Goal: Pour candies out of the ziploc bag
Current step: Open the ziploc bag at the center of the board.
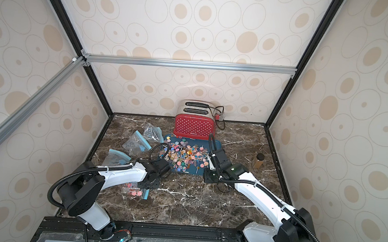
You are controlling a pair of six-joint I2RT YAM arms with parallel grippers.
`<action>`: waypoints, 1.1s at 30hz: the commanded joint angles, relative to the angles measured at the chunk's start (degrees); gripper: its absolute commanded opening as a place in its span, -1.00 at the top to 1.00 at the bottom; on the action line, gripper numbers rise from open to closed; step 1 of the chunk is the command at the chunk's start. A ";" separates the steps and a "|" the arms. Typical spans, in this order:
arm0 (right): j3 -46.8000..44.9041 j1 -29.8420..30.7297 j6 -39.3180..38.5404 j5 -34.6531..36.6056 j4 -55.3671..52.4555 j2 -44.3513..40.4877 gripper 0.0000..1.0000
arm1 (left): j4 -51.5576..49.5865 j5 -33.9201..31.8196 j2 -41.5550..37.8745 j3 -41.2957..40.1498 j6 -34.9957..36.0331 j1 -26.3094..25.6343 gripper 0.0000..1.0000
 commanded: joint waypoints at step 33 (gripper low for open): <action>-0.58 -0.22 0.00 -2.30 0.76 1.56 0.47 | -7.42 1.27 -4.66 -1.91 4.66 2.57 0.79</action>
